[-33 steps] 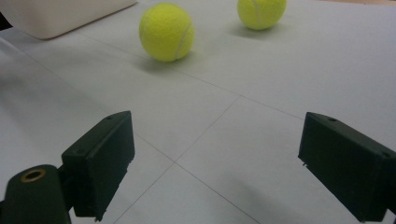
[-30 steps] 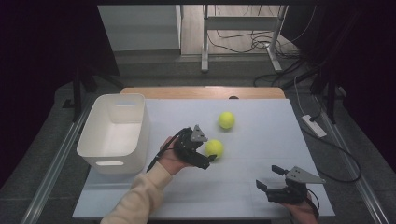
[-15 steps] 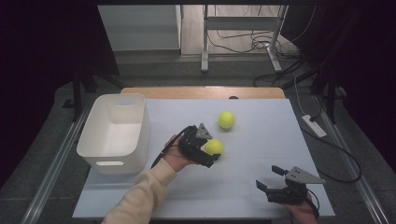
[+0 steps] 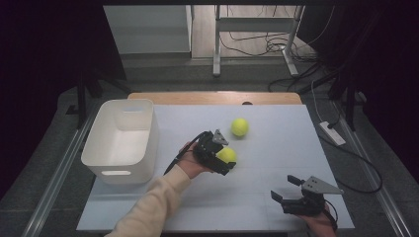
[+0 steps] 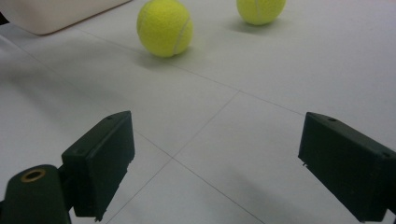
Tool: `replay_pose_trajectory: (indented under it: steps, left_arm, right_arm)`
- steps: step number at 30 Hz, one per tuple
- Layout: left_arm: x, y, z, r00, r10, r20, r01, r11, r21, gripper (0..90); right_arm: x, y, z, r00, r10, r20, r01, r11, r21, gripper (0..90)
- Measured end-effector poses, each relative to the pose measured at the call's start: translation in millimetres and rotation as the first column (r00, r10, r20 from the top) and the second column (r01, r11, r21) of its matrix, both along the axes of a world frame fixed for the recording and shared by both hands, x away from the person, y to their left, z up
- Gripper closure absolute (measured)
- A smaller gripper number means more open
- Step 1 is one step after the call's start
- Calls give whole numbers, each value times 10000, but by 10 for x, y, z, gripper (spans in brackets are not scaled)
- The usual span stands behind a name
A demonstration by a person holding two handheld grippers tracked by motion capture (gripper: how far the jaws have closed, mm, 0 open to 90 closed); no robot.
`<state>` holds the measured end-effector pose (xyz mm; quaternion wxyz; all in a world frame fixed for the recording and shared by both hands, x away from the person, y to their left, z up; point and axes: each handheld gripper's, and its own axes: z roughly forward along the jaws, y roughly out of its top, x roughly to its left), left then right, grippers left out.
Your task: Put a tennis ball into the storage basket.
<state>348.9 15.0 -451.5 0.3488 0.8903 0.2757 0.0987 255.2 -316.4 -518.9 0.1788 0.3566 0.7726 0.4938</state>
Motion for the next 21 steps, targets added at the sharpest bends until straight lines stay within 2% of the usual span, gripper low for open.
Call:
replay_pose_trajectory:
  steps: [8, 21]
  left_arm:
    - [83, -32, -67, 9994, 178, -288, -174, 9997, 158, 76]
    - [156, -104, -157, 9983, 315, -495, -294, 9987, 418, 55]
  right_arm:
    - [7, 10, 4, 10000, 59, -11, -59, 10000, 1, 108]
    - [27, 30, 4, 9999, 158, 8, -158, 9999, -2, 108]
